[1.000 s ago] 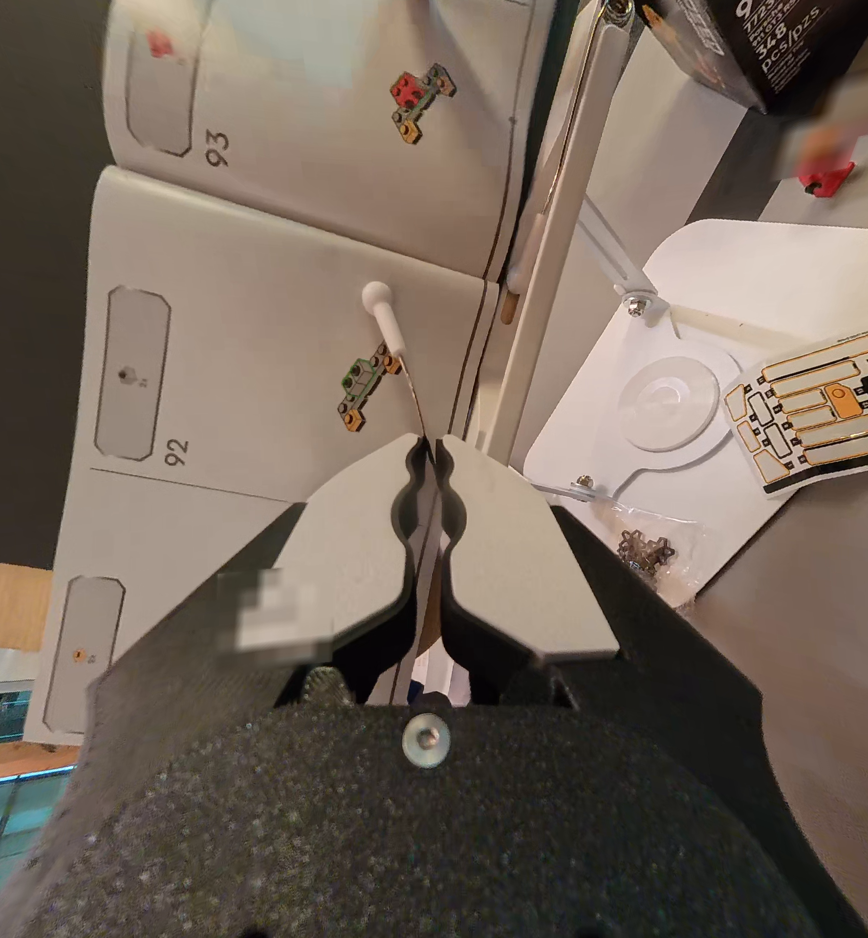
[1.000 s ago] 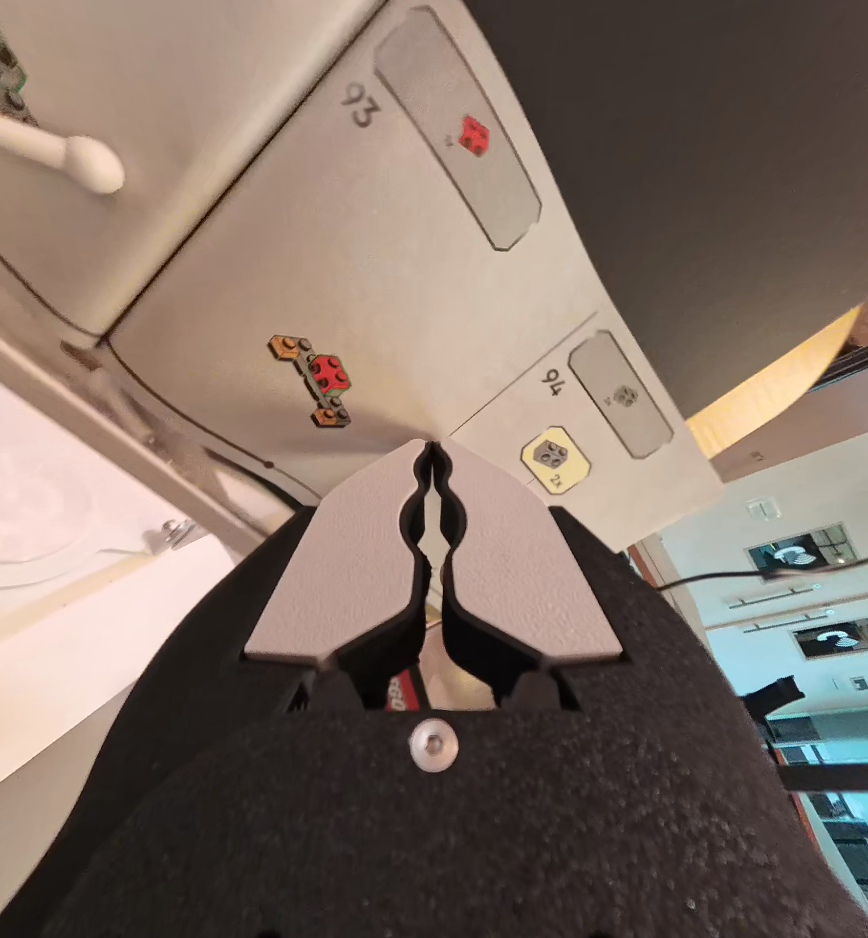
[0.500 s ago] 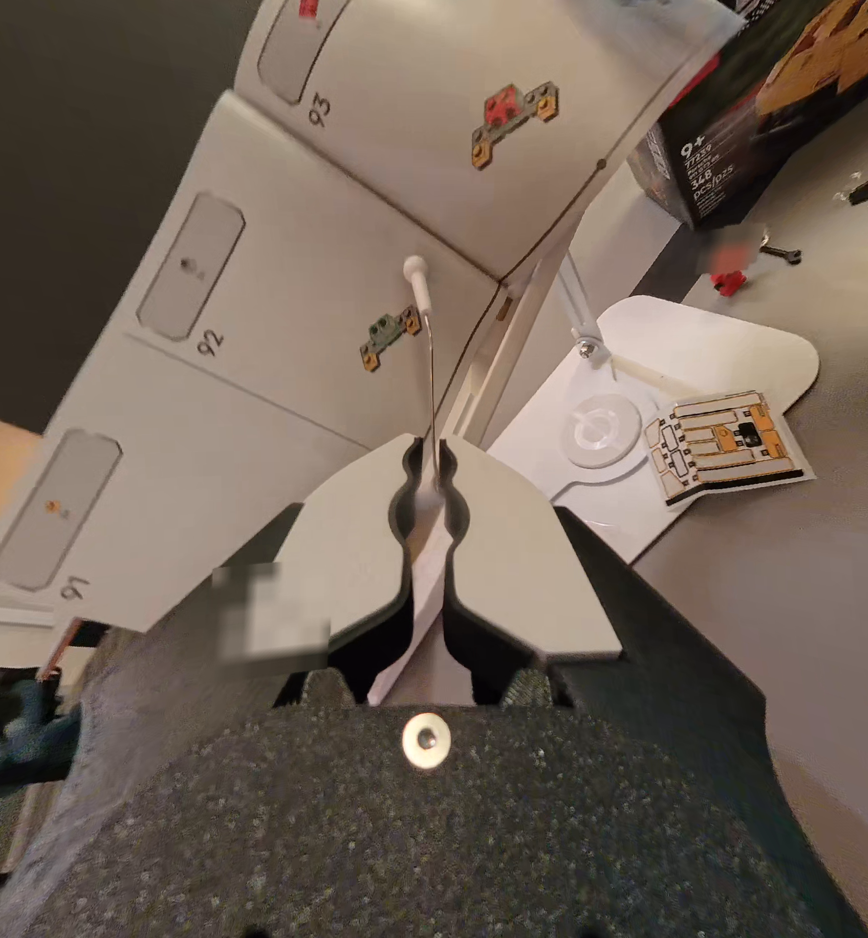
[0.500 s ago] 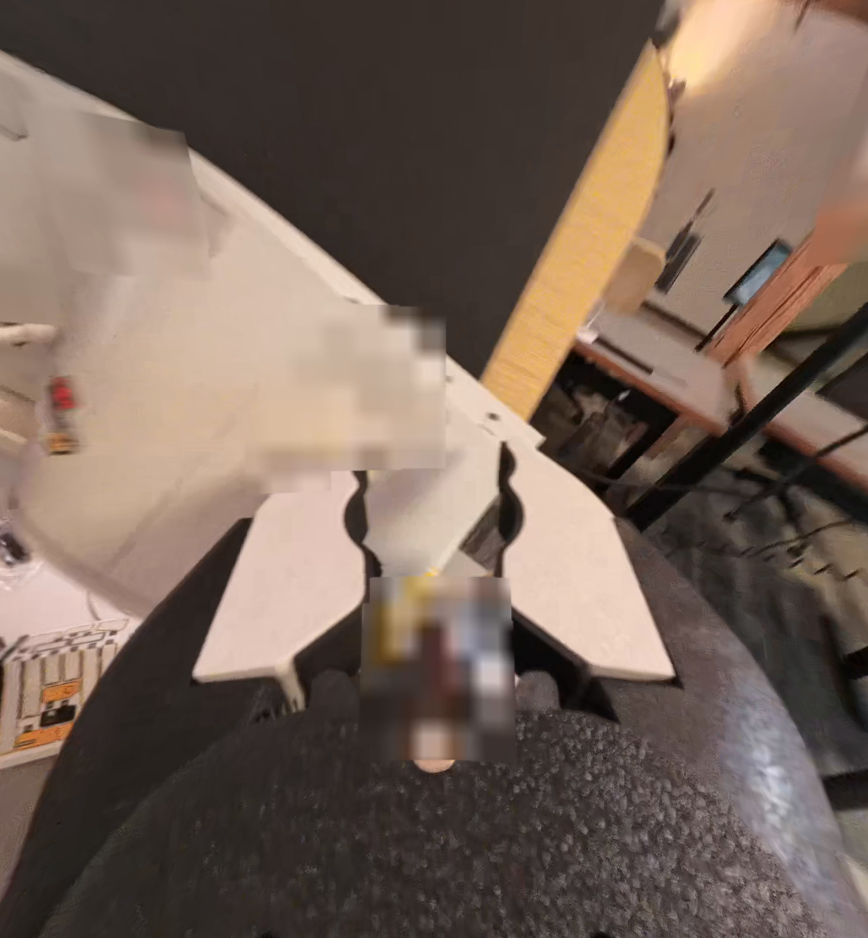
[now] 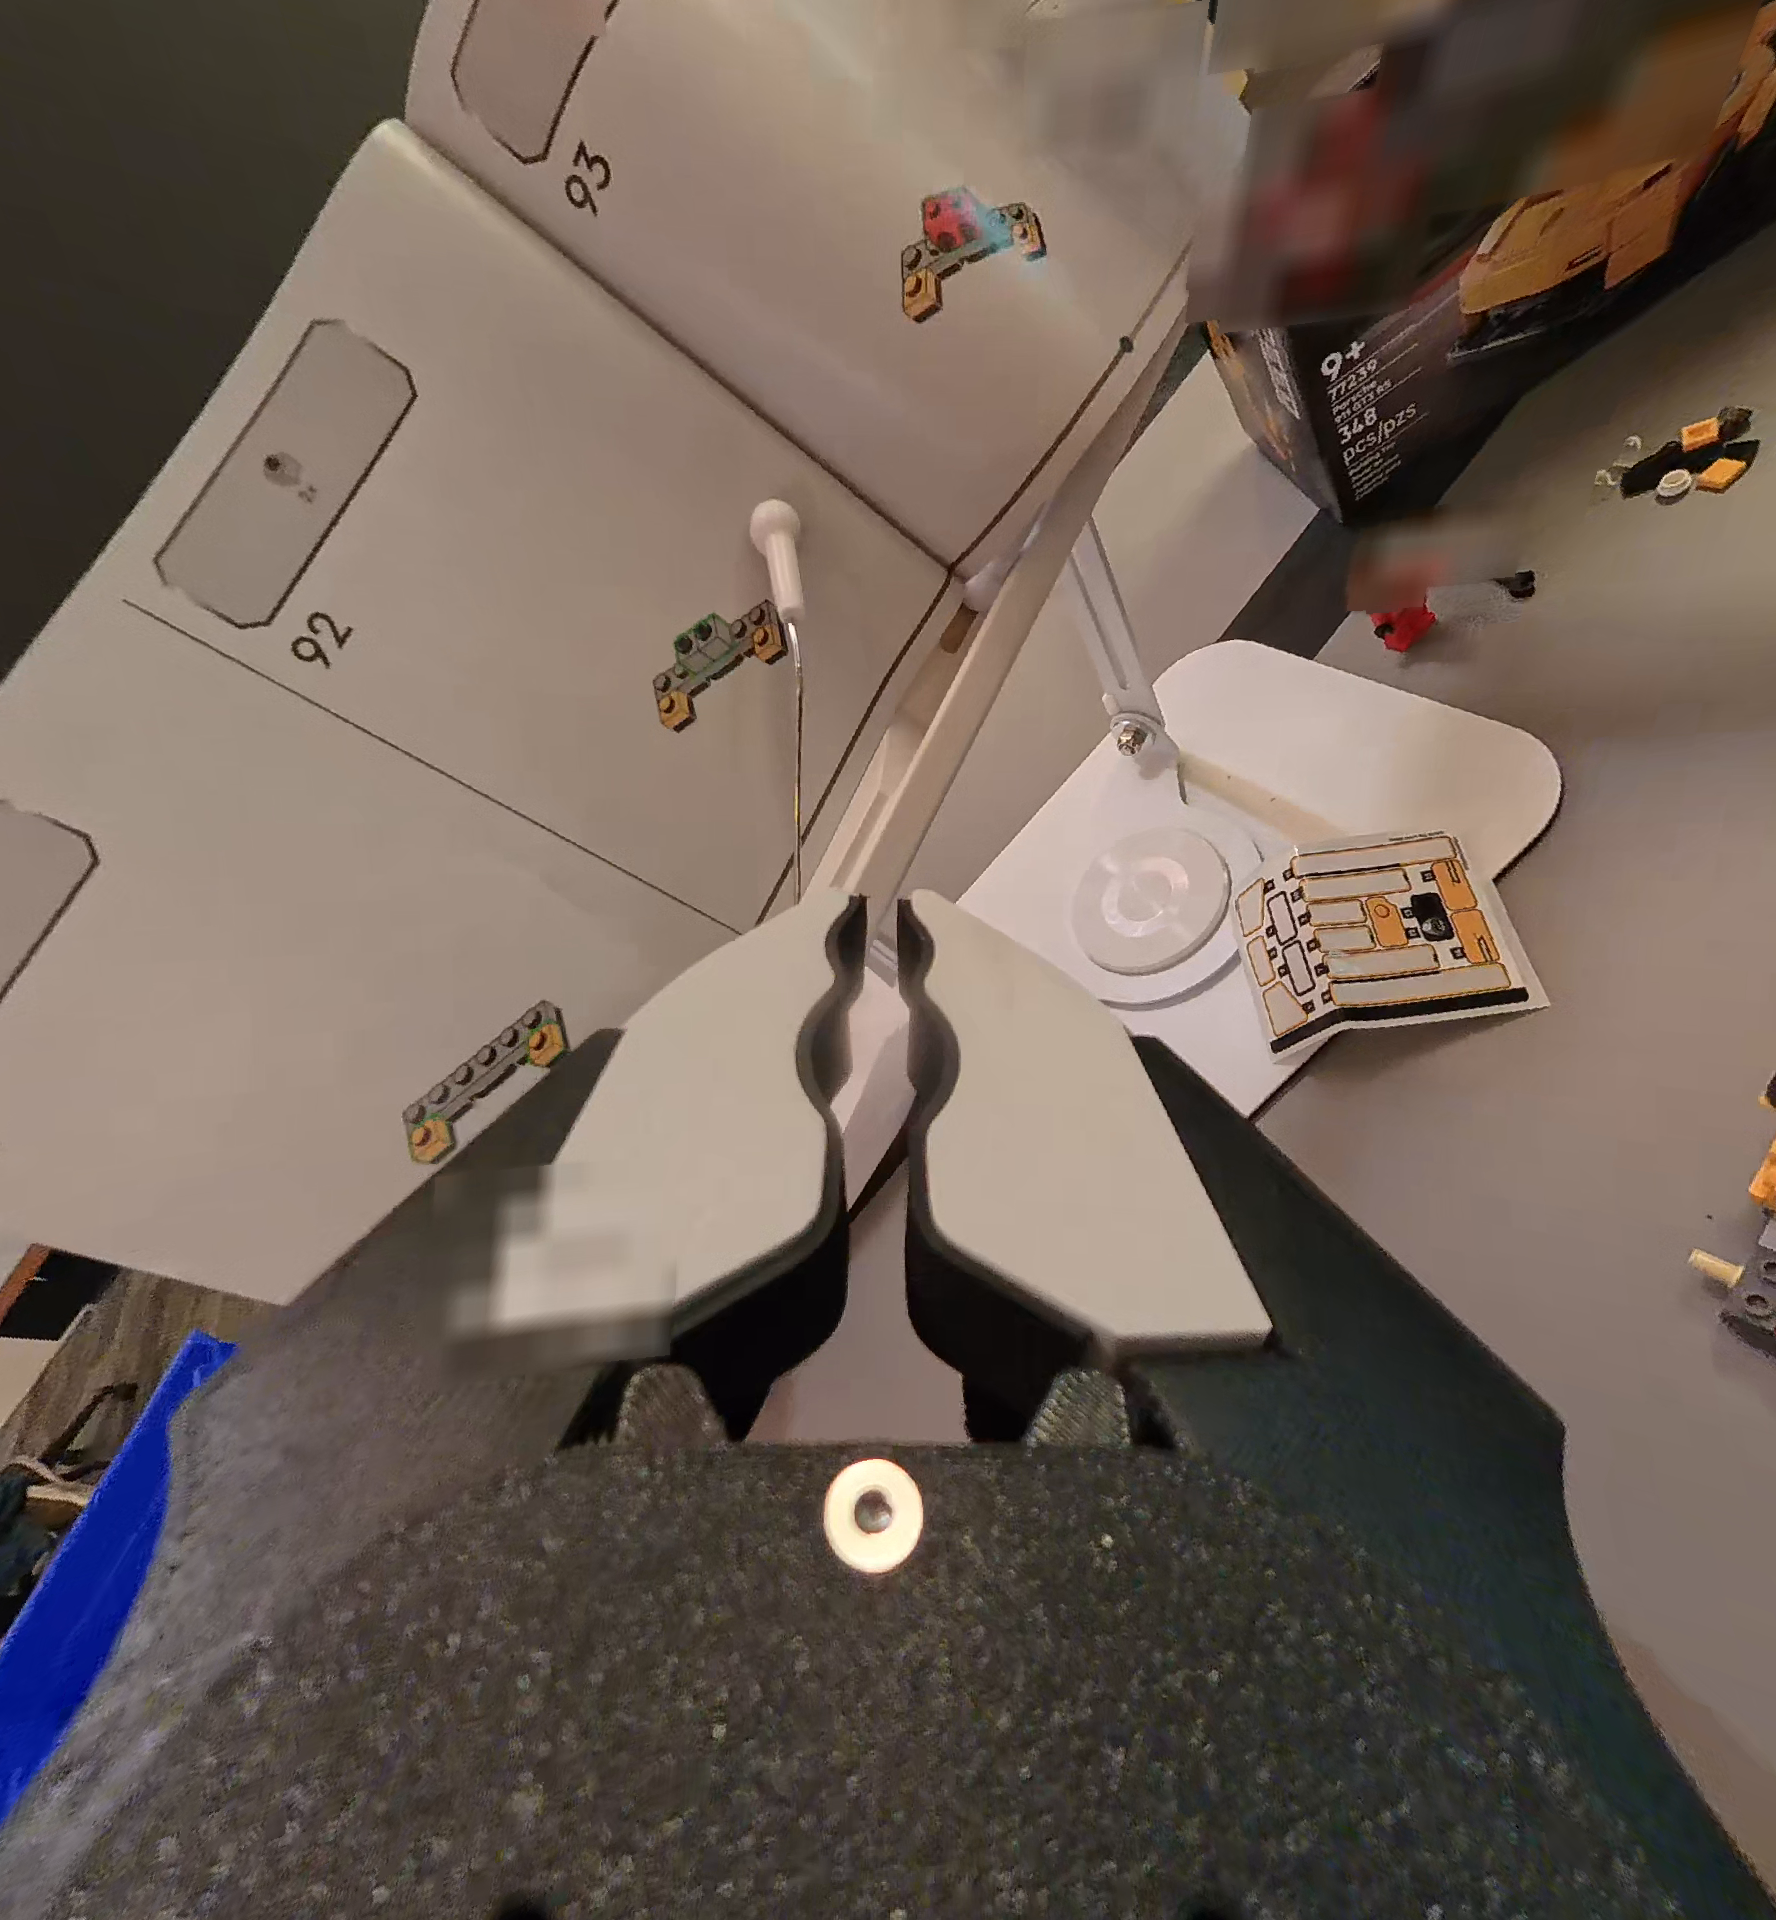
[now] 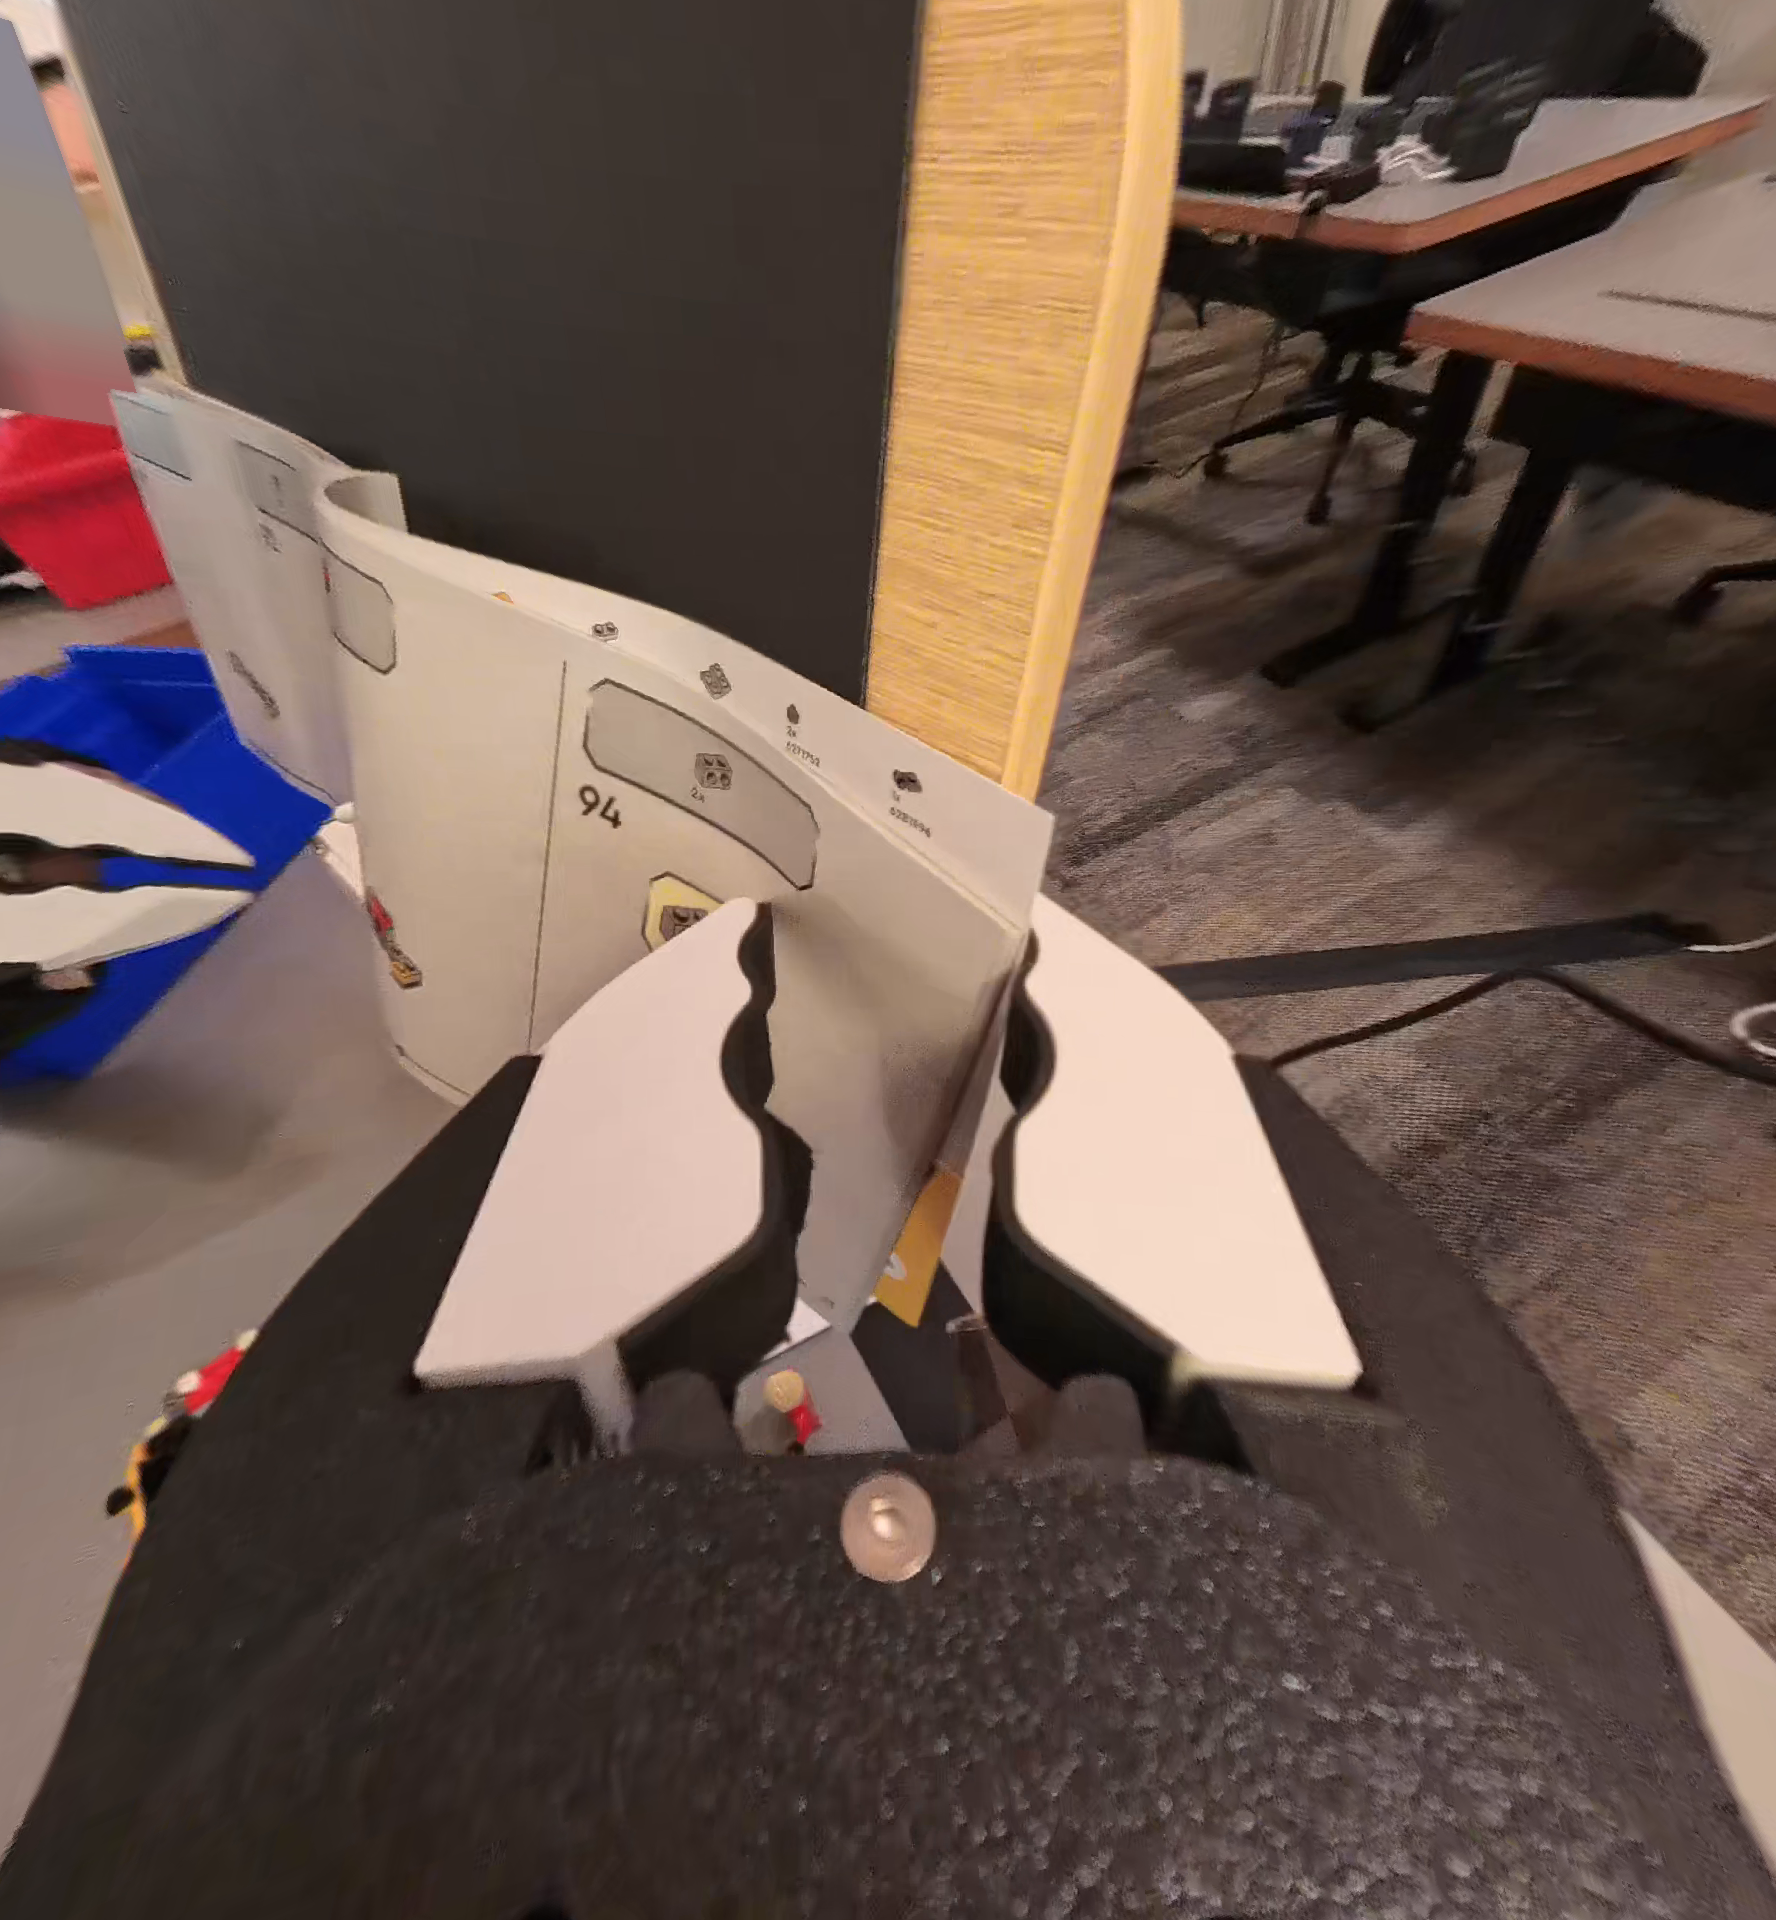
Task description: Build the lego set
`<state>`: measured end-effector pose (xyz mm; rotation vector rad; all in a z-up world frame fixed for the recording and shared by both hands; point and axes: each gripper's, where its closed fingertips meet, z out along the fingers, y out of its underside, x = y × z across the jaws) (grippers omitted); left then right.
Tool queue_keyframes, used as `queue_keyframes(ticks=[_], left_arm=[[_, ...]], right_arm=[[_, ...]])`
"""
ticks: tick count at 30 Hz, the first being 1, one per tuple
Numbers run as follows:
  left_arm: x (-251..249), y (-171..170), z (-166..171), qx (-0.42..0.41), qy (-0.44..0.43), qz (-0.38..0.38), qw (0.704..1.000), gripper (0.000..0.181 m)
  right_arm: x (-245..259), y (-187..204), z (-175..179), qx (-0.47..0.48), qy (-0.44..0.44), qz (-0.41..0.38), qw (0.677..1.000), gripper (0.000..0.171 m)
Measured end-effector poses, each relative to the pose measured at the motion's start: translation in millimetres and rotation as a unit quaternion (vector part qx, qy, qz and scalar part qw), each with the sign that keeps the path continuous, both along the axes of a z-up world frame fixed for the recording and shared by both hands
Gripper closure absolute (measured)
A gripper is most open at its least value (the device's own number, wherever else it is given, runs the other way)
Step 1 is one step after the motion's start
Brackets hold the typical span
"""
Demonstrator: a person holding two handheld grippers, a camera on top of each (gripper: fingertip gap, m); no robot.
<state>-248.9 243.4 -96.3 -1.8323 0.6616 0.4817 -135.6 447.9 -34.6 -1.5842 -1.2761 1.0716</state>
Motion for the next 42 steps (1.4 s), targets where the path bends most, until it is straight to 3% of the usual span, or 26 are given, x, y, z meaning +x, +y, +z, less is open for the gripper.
queue_keyframes(ticks=[10,15,19,25,29,31,33,35,37,42], left_arm=[[15.6,1.2,3.6,0.006,-0.031,-0.020,0.999,0.177],[34.3,0.9,-0.7,0.004,-0.038,-0.038,0.999,0.177],[51.7,3.8,-8.0,-0.004,-0.047,-0.056,0.997,0.177],[85.8,41.0,4.0,-0.006,-0.071,-0.087,0.994,0.177],[88.2,72.4,19.2,-0.003,-0.085,-0.069,0.994,0.181],[85.9,83.0,18.6,-0.014,-0.081,-0.054,0.995,0.181],[86.1,92.3,16.1,-0.022,-0.075,-0.046,0.996,0.181],[87.4,99.6,15.3,-0.022,-0.068,-0.042,0.997,0.181],[85.6,106.4,13.8,-0.024,-0.067,-0.033,0.997,0.181],[81.6,99.8,16.4,-0.016,-0.088,-0.050,0.995,0.181]], right_arm=[[29.8,-22.7,2.0,-0.002,0.006,0.008,1.000,0.145],[43.7,-11.3,22.2,0.114,-0.005,-0.094,0.989,0.147],[54.7,-8.8,32.5,0.251,-0.017,-0.172,0.953,0.154],[54.5,-13.4,19.3,0.292,-0.033,-0.212,0.932,0.155],[66.4,-17.2,26.4,0.298,-0.023,-0.258,0.919,0.152],[72.2,-31.9,38.5,0.323,-0.002,-0.272,0.906,0.153],[61.9,-64.0,41.8,0.348,0.014,-0.236,0.907,0.163],[34.3,-102.7,14.9,0.333,-0.020,-0.143,0.932,0.167],[12.5,-118.8,-18.0,0.313,-0.067,-0.101,0.942,0.169],[1.5,-83.1,-55.4,0.285,-0.139,-0.136,0.939,0.171]])
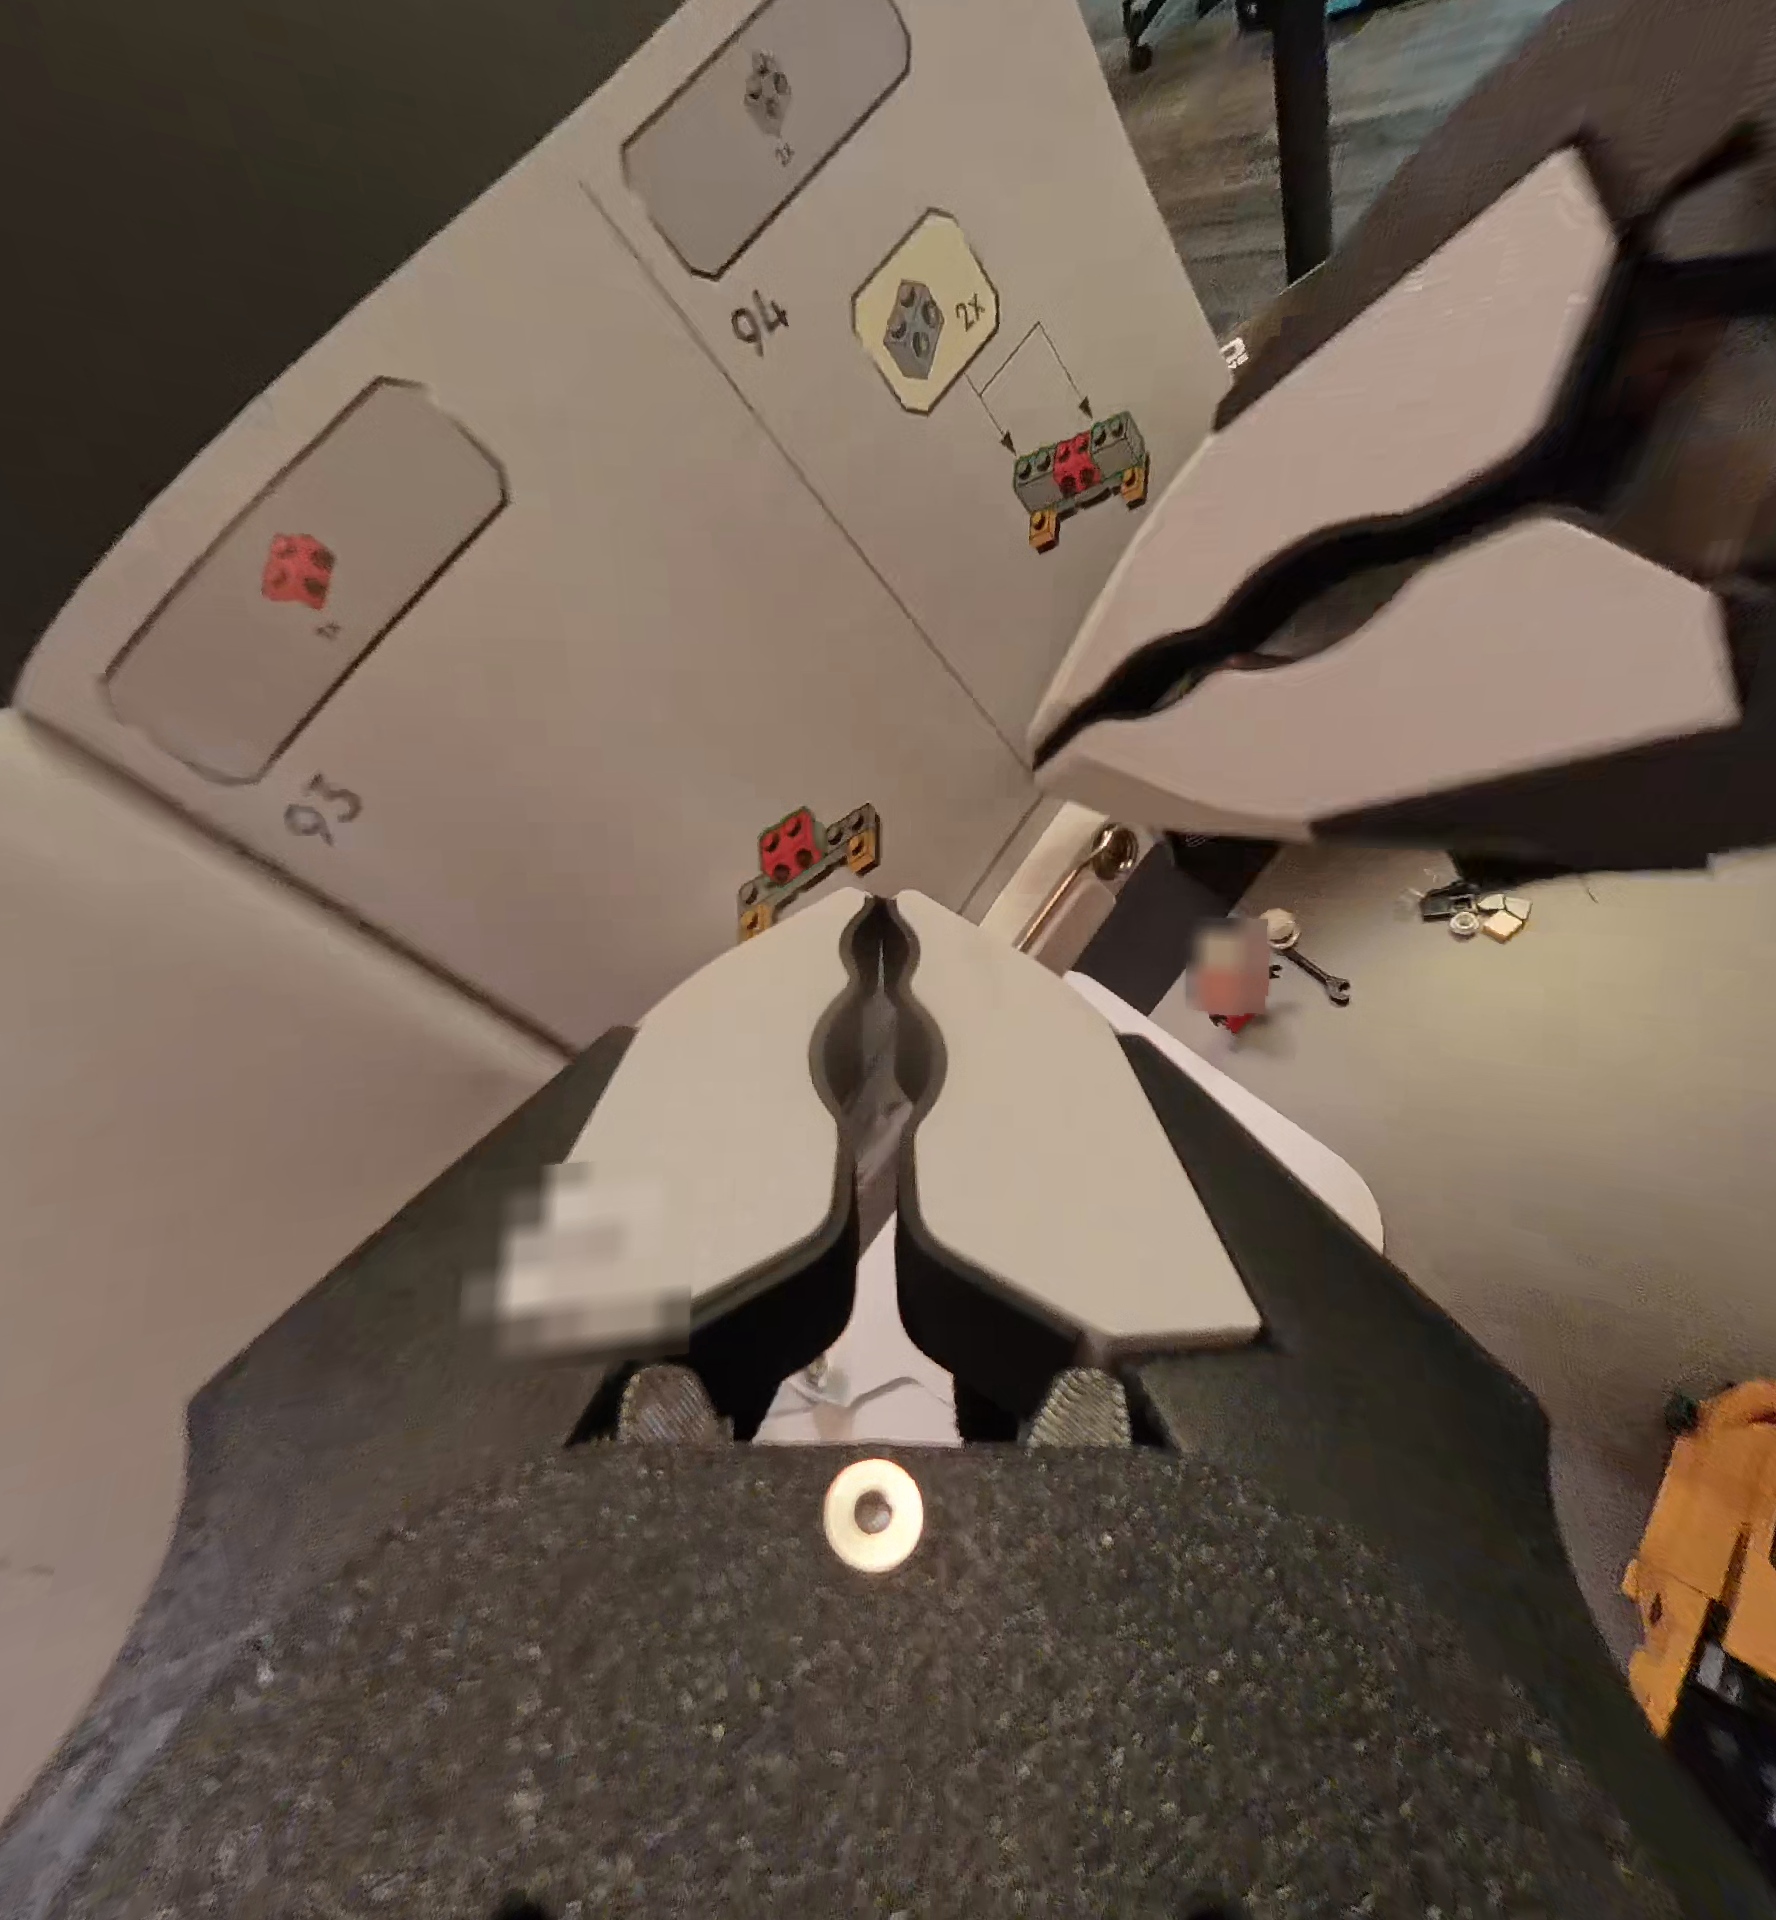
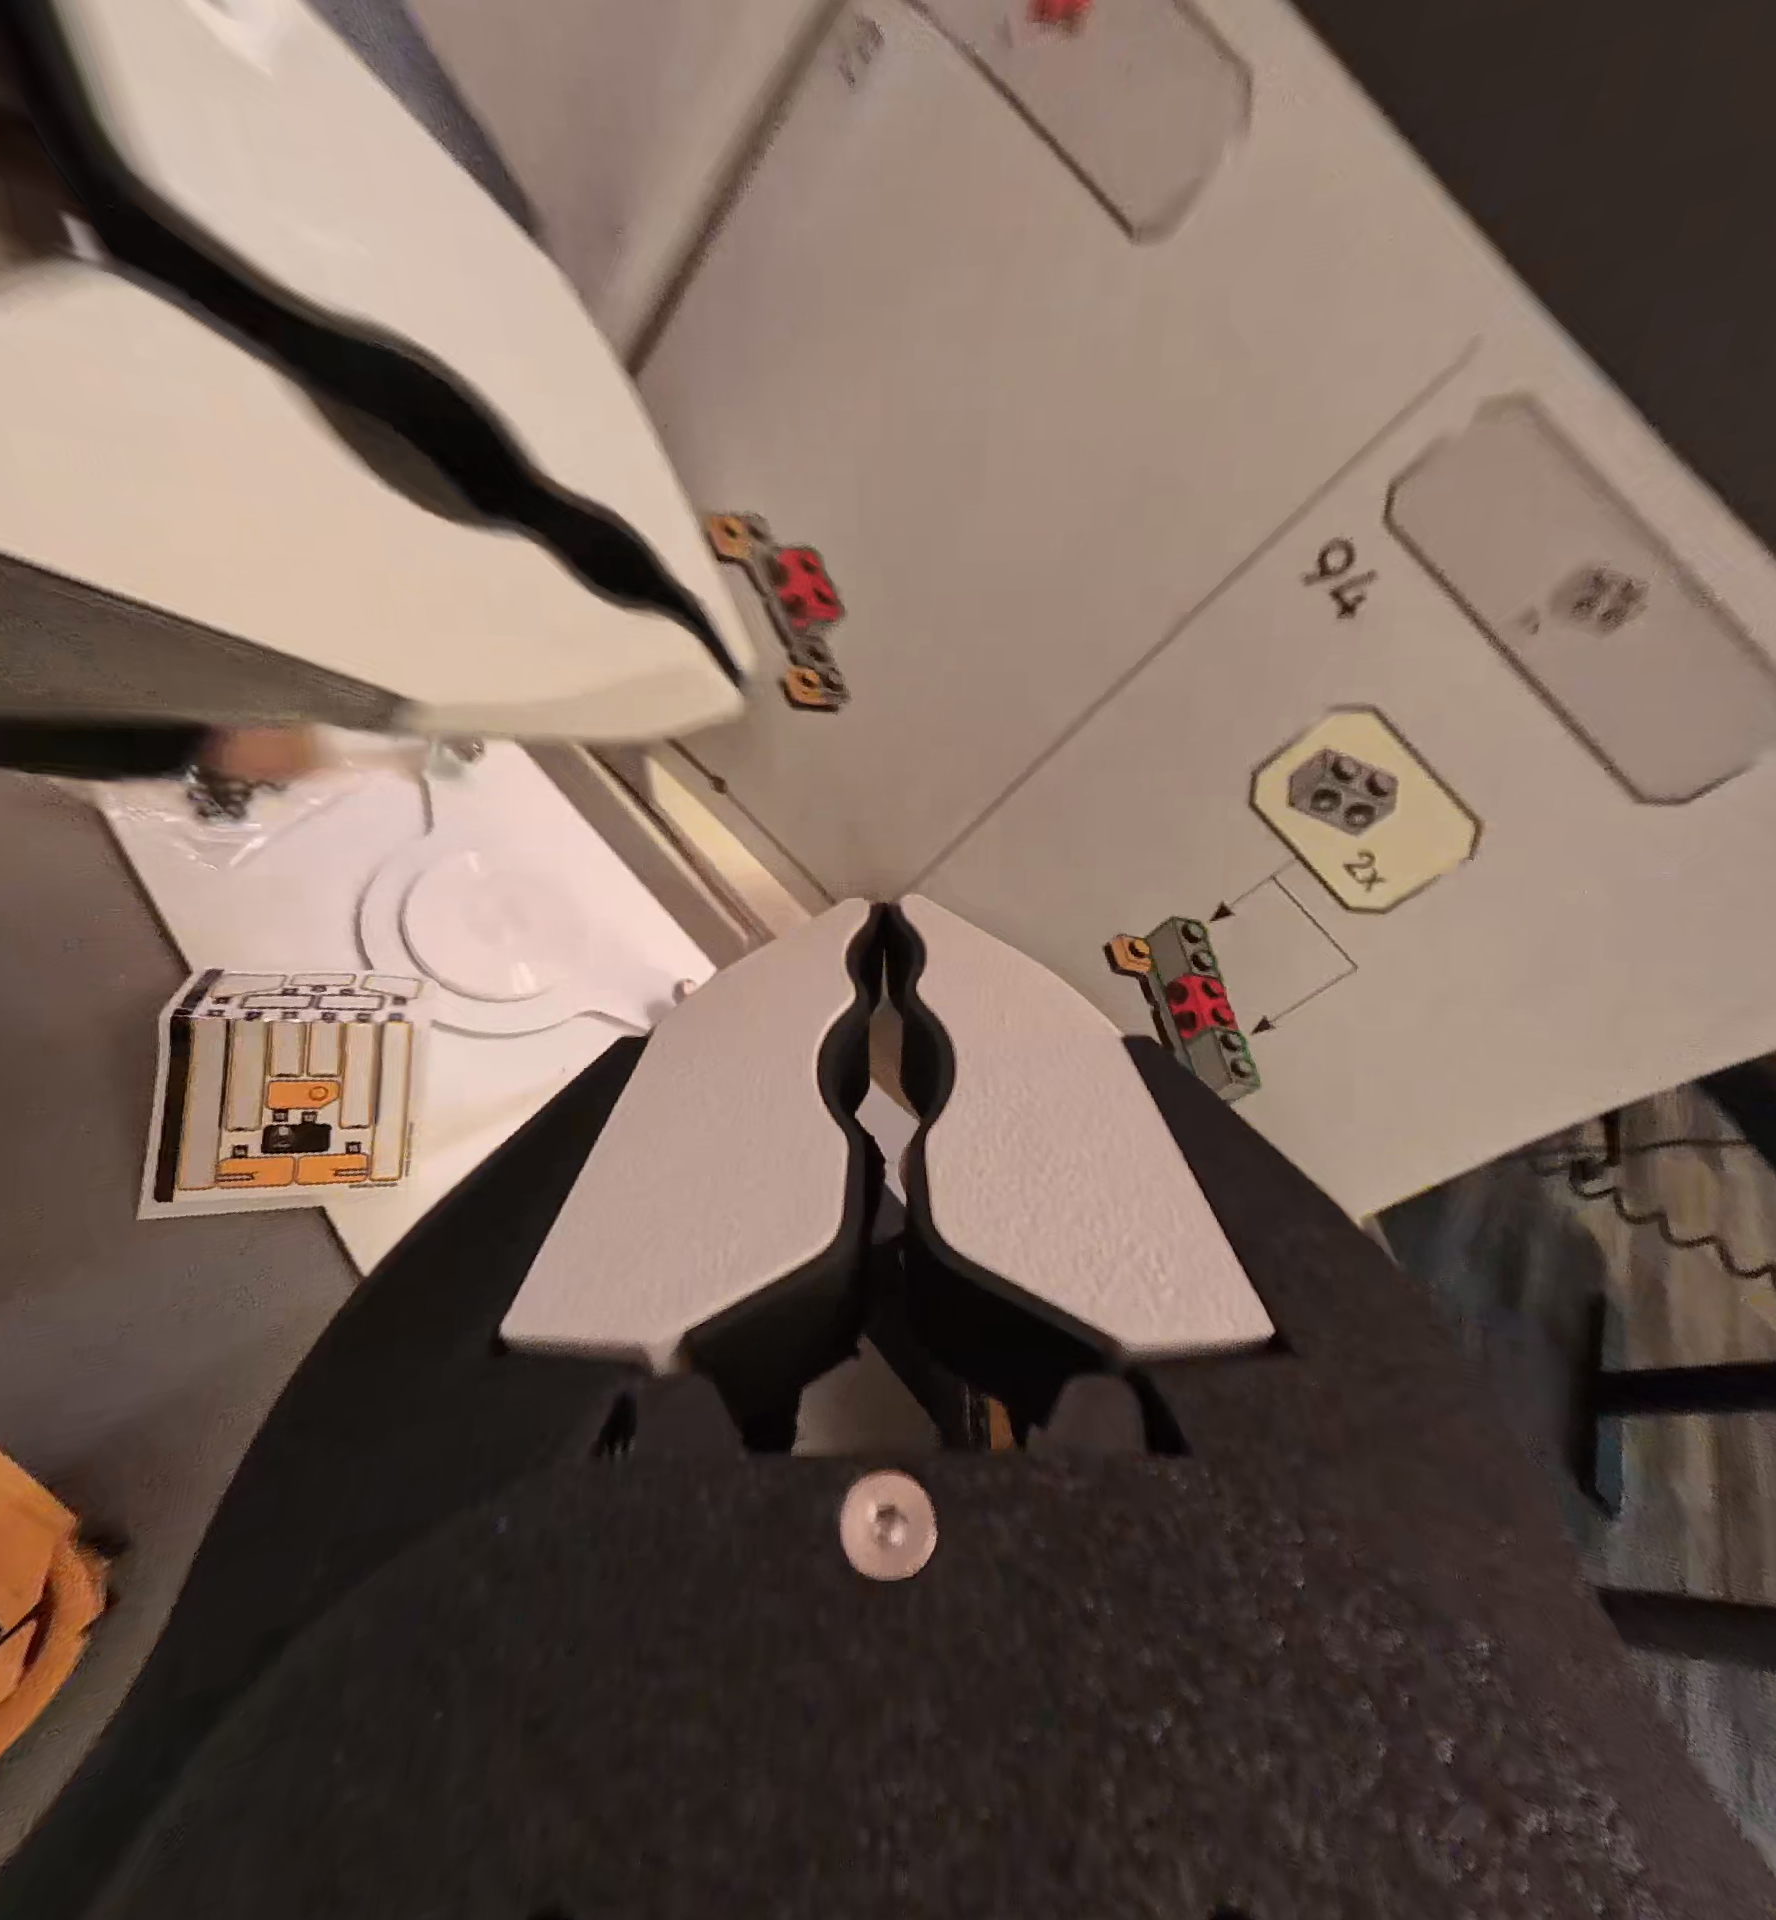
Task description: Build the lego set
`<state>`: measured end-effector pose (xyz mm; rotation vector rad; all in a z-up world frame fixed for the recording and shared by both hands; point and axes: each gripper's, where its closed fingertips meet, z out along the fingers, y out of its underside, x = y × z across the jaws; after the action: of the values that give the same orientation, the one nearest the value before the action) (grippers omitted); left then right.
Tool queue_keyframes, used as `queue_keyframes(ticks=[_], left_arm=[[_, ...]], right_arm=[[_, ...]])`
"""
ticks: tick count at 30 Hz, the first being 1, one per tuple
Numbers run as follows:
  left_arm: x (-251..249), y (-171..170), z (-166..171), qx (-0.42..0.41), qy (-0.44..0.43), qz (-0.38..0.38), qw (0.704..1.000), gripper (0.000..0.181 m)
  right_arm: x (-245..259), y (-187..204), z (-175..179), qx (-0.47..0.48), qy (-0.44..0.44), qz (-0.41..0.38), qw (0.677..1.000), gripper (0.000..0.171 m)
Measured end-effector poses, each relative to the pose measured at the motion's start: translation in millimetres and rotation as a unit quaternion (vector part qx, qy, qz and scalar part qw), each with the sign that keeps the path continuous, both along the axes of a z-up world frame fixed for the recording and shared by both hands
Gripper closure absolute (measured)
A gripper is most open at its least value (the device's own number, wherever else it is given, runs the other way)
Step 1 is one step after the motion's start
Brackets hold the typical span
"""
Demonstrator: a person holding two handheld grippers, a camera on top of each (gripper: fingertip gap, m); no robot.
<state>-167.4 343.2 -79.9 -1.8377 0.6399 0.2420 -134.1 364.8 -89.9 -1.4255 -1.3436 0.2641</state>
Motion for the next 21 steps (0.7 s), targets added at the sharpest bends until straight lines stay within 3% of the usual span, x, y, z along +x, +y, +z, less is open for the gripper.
queue_keyframes(ticks=[5,21], left_arm=[[-22.1,-21.2,-1.0,0.008,0.015,0.021,1.000,0.181],[-51.4,-87.0,-16.3,0.023,-0.077,0.043,0.996,0.181]], right_arm=[[-0.7,10.1,-2.8,0.004,-0.012,-0.016,1.000,0.171],[15.2,-7.9,-11.3,-0.003,0.000,-0.047,0.999,0.167]])
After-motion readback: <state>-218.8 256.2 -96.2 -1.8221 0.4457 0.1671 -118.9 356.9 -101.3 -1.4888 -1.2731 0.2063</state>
